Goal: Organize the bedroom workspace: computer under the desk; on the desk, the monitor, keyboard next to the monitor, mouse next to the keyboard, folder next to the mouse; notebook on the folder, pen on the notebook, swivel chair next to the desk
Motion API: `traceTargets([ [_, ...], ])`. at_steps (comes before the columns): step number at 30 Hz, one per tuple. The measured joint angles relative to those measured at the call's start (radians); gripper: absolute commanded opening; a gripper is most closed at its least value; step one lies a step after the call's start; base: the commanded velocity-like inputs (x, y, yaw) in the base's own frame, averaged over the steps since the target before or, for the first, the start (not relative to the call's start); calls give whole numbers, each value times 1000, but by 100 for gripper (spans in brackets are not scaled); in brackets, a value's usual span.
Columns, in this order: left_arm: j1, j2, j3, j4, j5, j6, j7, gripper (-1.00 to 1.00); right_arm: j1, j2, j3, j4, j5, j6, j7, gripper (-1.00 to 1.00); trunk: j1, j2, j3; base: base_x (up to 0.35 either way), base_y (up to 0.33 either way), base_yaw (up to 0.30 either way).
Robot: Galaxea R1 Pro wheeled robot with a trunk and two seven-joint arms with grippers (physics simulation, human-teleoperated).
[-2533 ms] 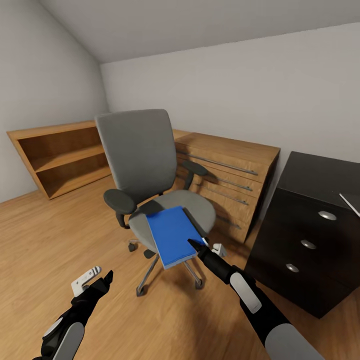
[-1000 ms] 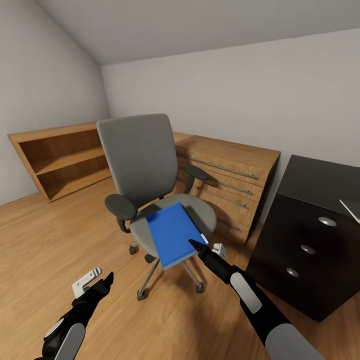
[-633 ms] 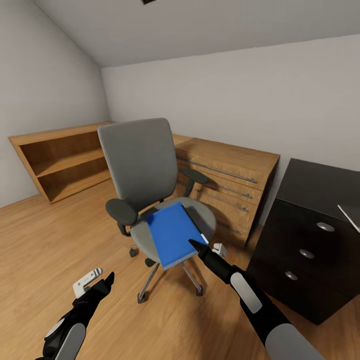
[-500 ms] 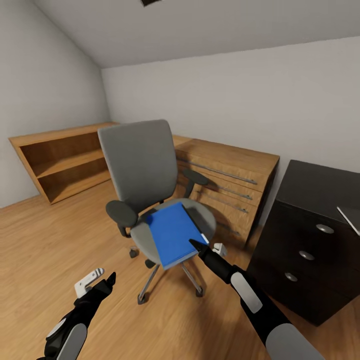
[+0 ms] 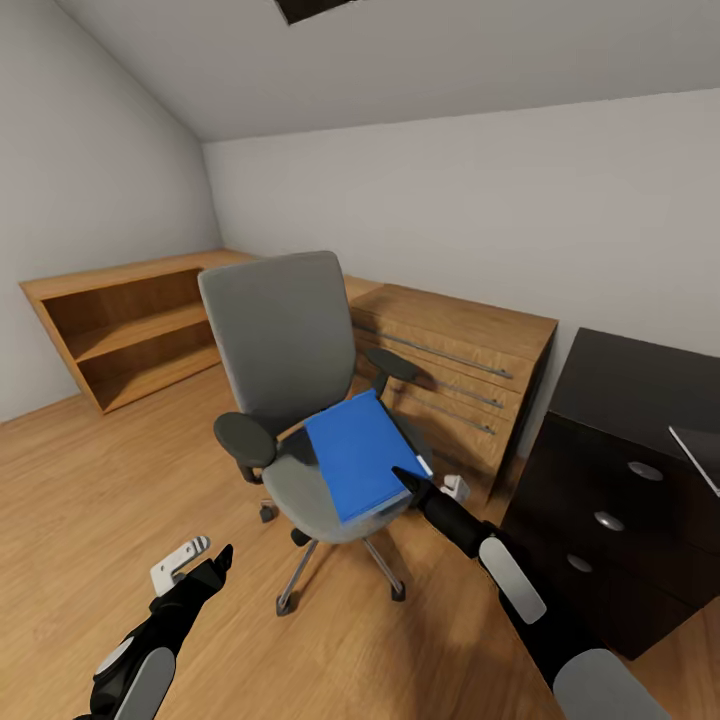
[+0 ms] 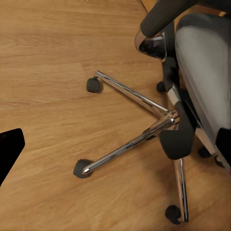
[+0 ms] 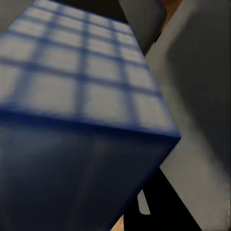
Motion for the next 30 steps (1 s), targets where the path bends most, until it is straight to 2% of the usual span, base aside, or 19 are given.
traceTargets([
  [2, 0, 0, 0, 0, 0, 0, 0, 100, 13, -16, 0, -33, 1, -1, 0, -100, -8, 14, 6, 0, 0, 0],
  [3, 0, 0, 0, 0, -1, 0, 0, 100, 39, -38, 0, -89, 0, -11, -1, -100, -12, 21, 9, 0, 0, 0],
  [7, 0, 0, 0, 0, -1, 0, 0, 100, 100, -71, 1, -189, 3, -61, -8, -100, -27, 49, 22, 0, 0, 0],
  [8, 0, 1, 0, 0, -2, 0, 0, 100, 115, -87, 1, -212, 3, -73, -9, -100, -31, 56, 25, 0, 0, 0],
  [14, 0, 2, 0, 0, -1, 0, -1, 100, 132, -128, 1, -234, 2, -85, -2, -100, -54, 98, 44, 0, 0, 0],
  [16, 0, 3, 1, 1, 2, 0, 0, 100, 144, -138, 1, -238, 2, -88, 15, -100, -61, 112, 50, 0, 0, 0],
  [20, 0, 5, 4, 9, 5, 0, 0, 100, 151, -141, 1, -238, 3, -88, 44, -100, -77, 140, 63, 0, 0, 0],
  [30, 0, 5, 6, 14, 7, 0, 0, 100, 153, -142, 1, -237, -1, -80, 53, -100, -115, 210, 94, 0, 0, 0],
])
